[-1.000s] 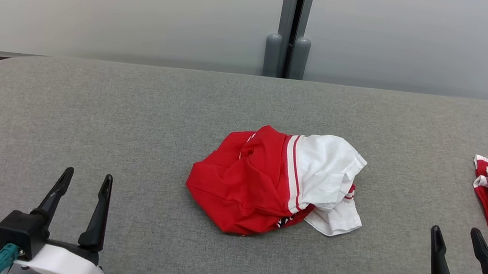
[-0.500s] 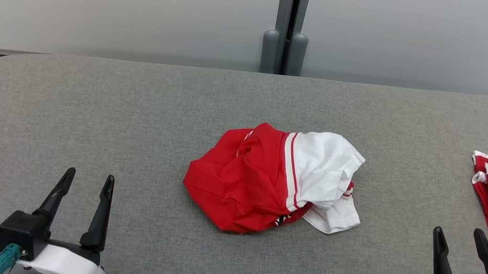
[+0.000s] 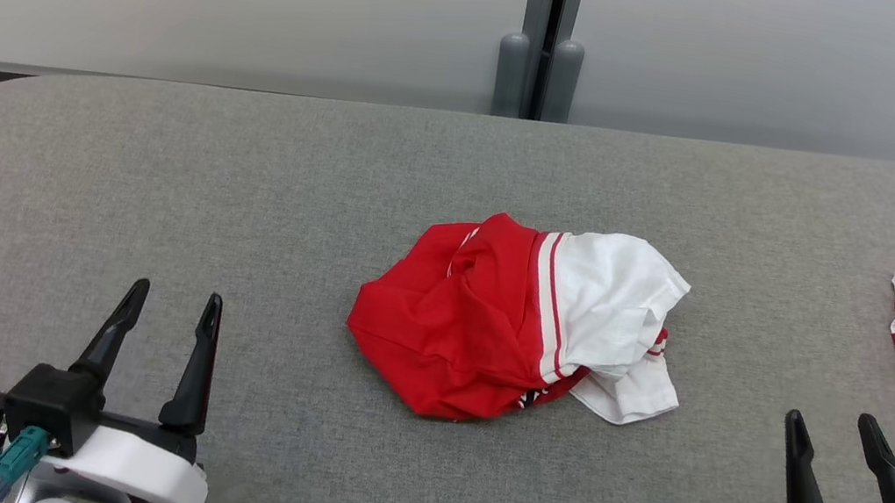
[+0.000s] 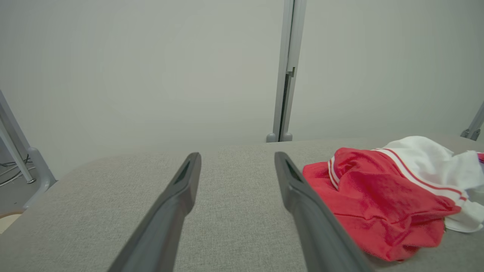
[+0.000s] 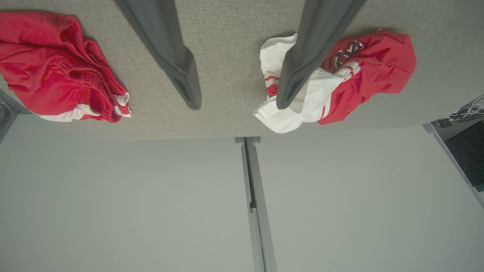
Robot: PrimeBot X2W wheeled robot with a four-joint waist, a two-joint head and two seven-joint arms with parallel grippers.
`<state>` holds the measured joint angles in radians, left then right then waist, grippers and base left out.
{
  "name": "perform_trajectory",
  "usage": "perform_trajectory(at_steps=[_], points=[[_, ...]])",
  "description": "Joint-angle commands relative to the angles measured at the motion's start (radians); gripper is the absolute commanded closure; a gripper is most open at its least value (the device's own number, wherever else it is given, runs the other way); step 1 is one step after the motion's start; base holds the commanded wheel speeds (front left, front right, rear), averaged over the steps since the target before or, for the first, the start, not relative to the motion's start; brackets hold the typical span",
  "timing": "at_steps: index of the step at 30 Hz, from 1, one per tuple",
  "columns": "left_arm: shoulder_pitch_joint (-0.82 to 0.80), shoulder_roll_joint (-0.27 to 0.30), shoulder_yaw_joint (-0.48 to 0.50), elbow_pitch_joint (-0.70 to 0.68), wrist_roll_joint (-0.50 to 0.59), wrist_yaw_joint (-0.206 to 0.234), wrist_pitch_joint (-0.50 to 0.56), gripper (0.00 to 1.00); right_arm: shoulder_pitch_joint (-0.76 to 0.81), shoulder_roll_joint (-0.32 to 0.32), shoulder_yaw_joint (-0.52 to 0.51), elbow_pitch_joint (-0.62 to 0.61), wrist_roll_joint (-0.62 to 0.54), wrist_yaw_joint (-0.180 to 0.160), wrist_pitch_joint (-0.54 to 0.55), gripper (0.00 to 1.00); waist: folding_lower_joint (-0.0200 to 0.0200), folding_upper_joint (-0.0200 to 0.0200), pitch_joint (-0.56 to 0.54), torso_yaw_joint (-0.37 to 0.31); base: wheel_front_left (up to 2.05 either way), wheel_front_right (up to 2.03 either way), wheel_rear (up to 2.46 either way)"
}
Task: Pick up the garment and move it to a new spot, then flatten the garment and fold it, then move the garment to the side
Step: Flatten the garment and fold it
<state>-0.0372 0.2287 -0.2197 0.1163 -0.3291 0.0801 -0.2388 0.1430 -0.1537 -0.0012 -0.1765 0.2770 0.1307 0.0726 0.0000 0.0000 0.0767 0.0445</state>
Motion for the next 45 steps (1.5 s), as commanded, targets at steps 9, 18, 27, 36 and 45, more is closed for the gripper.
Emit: perform_trajectory(at_steps=[9,18,27,36,45], points=[[-0.127,-0.042,-0.032,-0.031,0.034,-0.015,-0.02,0.0,-0.136,-0.046,0.114,0.063,0.038,0.0,0.04,0.0,0.0,0.0,0.163,0.099,0.0,0.0,0.0],[-0.182,-0.086,-0.023,-0.044,0.059,-0.027,-0.026,0.0,-0.281,-0.063,0.206,0.209,0.082,0.0,0.034,0.0,0.0,0.0,0.253,0.142,0.0,0.0,0.0],[-0.175,-0.105,0.028,-0.059,0.085,-0.045,-0.025,0.0,-0.325,-0.081,0.224,0.158,0.089,0.0,-0.029,1.0,0.0,0.0,0.253,0.102,0.0,0.0,0.0],[-0.186,-0.104,0.055,-0.065,0.111,-0.062,-0.025,0.0,-0.309,-0.08,0.08,0.049,0.053,0.0,-0.039,1.0,0.0,0.0,0.25,0.037,0.0,0.0,0.0],[-0.196,-0.116,0.054,-0.055,0.123,-0.078,-0.025,0.0,-0.216,-0.032,-0.079,0.151,0.087,0.0,-0.013,1.0,0.0,0.0,0.261,0.013,0.0,0.0,0.0]])
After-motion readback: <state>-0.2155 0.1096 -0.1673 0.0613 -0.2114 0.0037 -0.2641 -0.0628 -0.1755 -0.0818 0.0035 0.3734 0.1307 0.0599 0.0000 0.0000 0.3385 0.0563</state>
